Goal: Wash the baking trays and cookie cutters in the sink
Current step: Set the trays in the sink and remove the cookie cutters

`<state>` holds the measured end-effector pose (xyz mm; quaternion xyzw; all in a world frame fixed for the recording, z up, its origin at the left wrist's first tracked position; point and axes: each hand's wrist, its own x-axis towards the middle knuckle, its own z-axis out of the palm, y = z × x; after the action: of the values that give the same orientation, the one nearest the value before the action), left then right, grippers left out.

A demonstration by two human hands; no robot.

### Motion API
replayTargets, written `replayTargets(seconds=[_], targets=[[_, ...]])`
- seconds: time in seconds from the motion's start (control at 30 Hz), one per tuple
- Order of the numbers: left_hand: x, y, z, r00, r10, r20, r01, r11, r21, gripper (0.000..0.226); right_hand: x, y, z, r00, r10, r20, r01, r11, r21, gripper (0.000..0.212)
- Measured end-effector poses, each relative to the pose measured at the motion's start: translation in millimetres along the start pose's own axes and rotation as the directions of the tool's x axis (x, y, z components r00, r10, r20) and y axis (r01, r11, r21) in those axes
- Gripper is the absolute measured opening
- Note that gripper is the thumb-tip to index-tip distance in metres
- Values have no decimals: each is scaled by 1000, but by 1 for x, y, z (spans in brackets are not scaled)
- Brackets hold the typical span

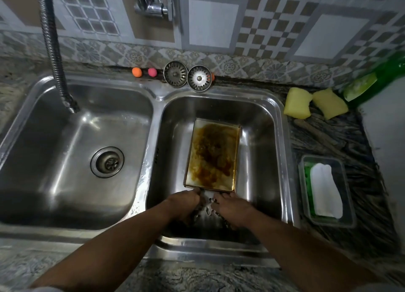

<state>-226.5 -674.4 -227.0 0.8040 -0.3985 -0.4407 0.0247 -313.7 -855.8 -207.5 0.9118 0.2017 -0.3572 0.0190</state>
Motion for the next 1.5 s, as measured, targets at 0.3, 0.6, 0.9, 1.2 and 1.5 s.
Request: replayTargets(seconds=[0.3,0.6,0.9,1.2,1.5], targets=[[-5,-6,-16,999,51,-7,-51,998,35,106,-5,9,-3,999,-43,-28,45,997,70,66],[5,-10,-71,806,-241,-541,101,956,-276,66,1,58,-36,828,498,-258,-200,692,694,57],[44,-34,-77,814,-340,-471,116,890,-442,52,51,89,-26,594,800,-91,-236,281,930,46],[47,-30,-78,740,-377,-557,85,874,-479,52,58,90,-28,523,850,-53,-383,291,877,33],[26,-32,-86,683,-391,-618,-92,792,-603,60,42,90,-57,483,870,-97,-154,194,969,40]])
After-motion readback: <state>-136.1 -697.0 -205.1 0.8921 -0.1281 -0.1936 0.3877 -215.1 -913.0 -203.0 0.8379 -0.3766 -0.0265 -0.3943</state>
